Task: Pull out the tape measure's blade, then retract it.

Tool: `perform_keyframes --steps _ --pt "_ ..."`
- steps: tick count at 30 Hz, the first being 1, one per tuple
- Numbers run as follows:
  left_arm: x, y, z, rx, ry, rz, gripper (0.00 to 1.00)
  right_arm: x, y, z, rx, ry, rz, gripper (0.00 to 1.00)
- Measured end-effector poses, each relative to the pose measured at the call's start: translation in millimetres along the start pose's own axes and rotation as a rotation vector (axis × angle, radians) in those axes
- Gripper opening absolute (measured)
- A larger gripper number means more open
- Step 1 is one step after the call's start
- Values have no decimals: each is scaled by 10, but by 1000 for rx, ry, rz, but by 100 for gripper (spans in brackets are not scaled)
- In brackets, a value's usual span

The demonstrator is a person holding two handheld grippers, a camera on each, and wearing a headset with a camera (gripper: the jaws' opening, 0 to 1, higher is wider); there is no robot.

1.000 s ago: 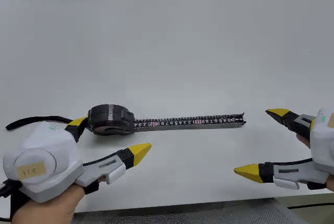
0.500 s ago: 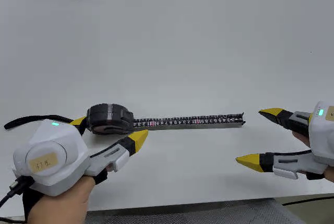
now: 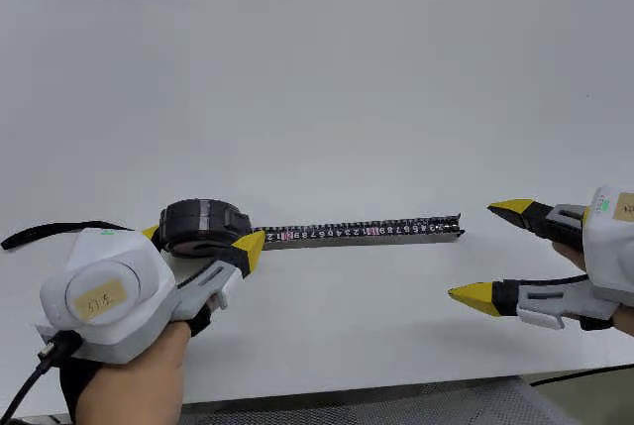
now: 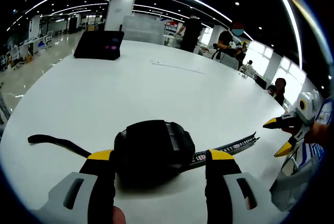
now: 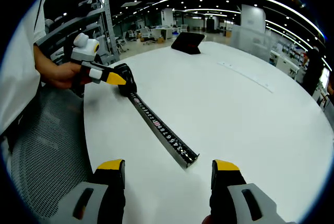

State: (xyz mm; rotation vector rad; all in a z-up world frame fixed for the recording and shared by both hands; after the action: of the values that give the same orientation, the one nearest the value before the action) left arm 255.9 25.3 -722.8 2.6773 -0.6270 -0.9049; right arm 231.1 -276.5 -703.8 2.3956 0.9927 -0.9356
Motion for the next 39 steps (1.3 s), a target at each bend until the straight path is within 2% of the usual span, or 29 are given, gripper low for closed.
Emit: perform_keyframes --steps 11,16,25,32,39 --pt "37 -75 2 -63 21 -37 60 61 37 -7 -22 -1 -10 62" --pt "47 -75 5 -62 19 -38 60 82 50 -12 -30 -3 -17 61" --pt "49 -78 5 -64 14 -31 60 138 112 -30 -65 -9 -48 52" --pt "52 -79 5 -67 11 -27 60 213 194 -52 -160 -41 -87 44" --pt "54 -80 7 -70 8 -25 60 296 231 -38 -255 -92 -147 34"
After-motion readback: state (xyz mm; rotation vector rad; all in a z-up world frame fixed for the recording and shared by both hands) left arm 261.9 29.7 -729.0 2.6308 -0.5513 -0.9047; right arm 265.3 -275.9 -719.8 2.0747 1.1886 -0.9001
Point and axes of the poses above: the centre of the closed fingertips' face, and the gripper's own axes: x roughly forward along the fingers, y roughly to its right, z roughly out of its underside, the point moved 4 cm from there along -x, roughly backward along the fingers, and after that the axes turned 13 degrees about z, right-handed, at the moved point
